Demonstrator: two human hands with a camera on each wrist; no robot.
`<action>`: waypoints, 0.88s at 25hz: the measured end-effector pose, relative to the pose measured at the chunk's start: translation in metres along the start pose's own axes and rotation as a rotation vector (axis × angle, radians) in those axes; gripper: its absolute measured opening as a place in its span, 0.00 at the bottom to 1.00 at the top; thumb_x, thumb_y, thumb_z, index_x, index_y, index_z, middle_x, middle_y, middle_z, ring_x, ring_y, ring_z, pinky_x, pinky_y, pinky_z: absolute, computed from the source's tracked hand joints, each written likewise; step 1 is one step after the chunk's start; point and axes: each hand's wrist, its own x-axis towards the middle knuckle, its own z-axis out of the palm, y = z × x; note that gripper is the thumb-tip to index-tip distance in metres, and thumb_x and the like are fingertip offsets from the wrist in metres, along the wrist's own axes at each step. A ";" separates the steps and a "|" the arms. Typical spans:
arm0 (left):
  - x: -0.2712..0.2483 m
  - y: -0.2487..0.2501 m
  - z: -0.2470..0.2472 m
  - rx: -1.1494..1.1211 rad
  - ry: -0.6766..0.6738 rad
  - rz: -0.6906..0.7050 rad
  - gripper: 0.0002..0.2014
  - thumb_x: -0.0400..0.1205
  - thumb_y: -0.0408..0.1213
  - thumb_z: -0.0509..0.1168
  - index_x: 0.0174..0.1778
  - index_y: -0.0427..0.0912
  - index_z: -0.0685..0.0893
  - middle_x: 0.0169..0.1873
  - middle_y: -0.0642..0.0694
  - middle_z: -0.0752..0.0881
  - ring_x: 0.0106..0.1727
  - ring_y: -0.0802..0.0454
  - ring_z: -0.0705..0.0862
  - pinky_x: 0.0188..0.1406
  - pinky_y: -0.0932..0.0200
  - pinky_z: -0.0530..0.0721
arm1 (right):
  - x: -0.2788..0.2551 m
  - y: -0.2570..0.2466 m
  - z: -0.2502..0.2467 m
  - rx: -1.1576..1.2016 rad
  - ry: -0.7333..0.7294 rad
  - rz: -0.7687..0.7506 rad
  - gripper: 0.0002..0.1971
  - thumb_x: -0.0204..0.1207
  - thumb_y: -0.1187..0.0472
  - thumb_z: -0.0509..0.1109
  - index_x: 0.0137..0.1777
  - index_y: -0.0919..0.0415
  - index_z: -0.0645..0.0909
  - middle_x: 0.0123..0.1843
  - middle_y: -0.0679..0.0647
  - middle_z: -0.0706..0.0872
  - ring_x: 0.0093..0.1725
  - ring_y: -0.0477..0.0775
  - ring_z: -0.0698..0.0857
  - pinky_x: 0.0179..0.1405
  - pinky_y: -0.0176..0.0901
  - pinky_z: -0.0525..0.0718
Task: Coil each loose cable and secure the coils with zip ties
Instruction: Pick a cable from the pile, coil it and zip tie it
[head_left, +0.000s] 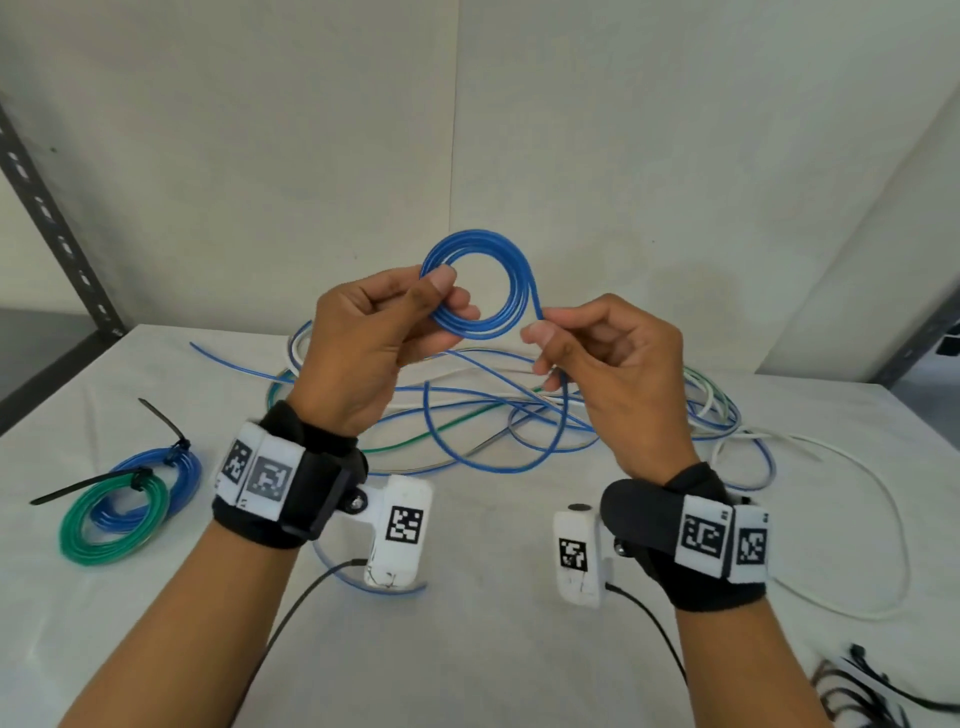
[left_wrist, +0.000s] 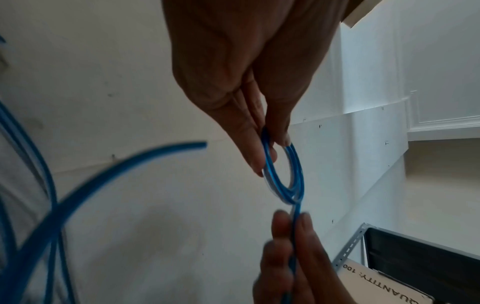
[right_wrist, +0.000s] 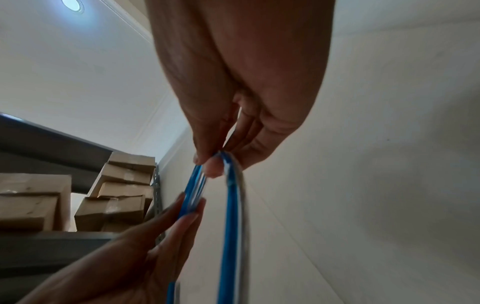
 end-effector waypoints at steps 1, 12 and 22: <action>-0.001 -0.002 0.004 -0.022 0.001 -0.011 0.06 0.83 0.38 0.69 0.48 0.40 0.90 0.39 0.47 0.92 0.45 0.50 0.93 0.39 0.64 0.89 | -0.001 0.001 0.005 0.025 0.031 -0.007 0.04 0.75 0.68 0.79 0.45 0.62 0.86 0.39 0.61 0.92 0.35 0.58 0.89 0.30 0.42 0.85; -0.004 -0.002 0.004 0.047 -0.181 -0.046 0.16 0.77 0.38 0.72 0.58 0.36 0.88 0.48 0.38 0.93 0.51 0.43 0.93 0.50 0.54 0.91 | -0.001 0.001 0.004 0.039 0.128 -0.017 0.06 0.74 0.67 0.79 0.43 0.61 0.84 0.41 0.60 0.92 0.36 0.55 0.90 0.29 0.42 0.86; -0.004 0.007 -0.019 0.450 -0.415 -0.076 0.08 0.76 0.26 0.76 0.51 0.31 0.91 0.42 0.34 0.93 0.47 0.38 0.93 0.48 0.55 0.92 | -0.001 -0.004 -0.016 -0.182 -0.164 0.028 0.05 0.71 0.64 0.81 0.41 0.57 0.87 0.40 0.54 0.92 0.38 0.52 0.89 0.32 0.42 0.87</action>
